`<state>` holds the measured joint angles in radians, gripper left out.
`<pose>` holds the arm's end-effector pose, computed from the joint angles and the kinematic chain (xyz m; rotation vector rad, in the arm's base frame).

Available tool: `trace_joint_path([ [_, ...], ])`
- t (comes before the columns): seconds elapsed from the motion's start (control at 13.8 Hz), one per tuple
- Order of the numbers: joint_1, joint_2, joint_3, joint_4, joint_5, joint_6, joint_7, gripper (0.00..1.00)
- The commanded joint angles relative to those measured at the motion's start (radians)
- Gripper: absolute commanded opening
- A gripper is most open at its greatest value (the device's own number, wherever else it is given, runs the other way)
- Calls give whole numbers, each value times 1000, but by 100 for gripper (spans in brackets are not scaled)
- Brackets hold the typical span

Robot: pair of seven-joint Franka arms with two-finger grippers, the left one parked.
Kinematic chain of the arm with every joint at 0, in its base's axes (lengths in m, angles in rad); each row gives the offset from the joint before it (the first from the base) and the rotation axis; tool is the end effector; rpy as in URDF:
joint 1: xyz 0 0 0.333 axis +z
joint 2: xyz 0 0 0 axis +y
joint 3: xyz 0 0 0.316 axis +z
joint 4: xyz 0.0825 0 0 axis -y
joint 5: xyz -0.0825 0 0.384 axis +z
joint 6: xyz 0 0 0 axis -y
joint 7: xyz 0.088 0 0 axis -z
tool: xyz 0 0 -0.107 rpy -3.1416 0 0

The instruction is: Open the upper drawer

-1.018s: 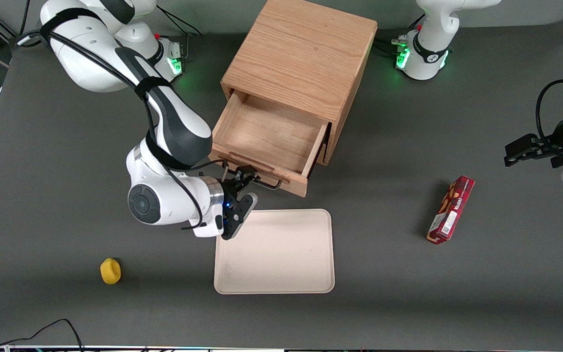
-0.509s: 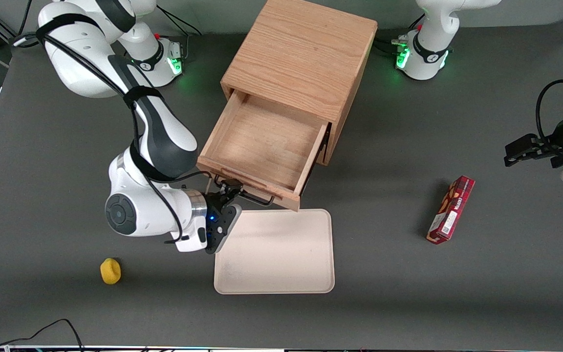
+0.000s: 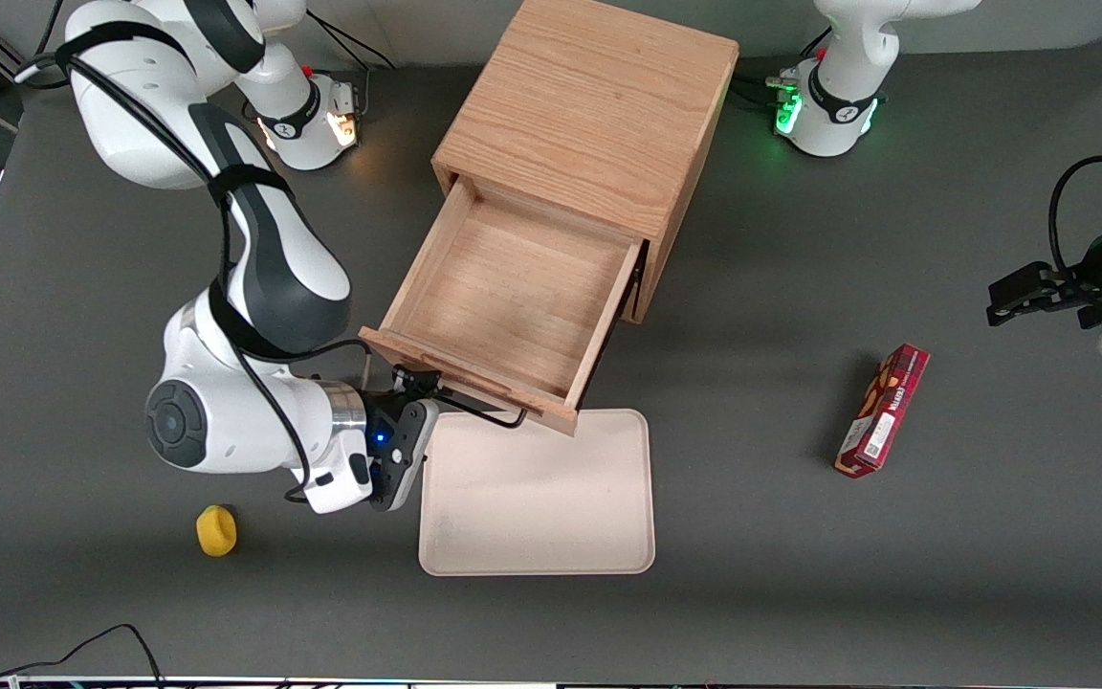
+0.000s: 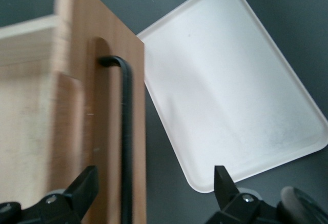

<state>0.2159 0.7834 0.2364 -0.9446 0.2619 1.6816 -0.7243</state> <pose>0.6969 0.2929 0.4259 -2.3304 -1.3941 -0.0517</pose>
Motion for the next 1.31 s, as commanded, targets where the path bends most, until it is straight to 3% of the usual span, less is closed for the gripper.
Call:
trace_joint_path([
  [0.0, 6, -152, -9, -8, -15, -52, 12, 100],
  [0.22, -4, -285, -12, -69, -20, -153, 312, 100],
  [0.29, -6, -326, -14, -91, -55, -175, 365, 100],
  [0.44, 8, -430, 1, -135, -217, -184, 473, 100],
  [0.51, 8, -481, 0, -160, -236, -221, 590, 100],
  [0.73, -22, -588, -52, -166, -230, -404, 766, 100],
  [0.87, -23, -665, -185, -212, -230, -512, 761, 100],
  [1.02, -24, -792, -297, -398, -233, -507, 752, 100],
  [1.24, -30, -1056, -344, -807, -248, -331, 761, 100],
])
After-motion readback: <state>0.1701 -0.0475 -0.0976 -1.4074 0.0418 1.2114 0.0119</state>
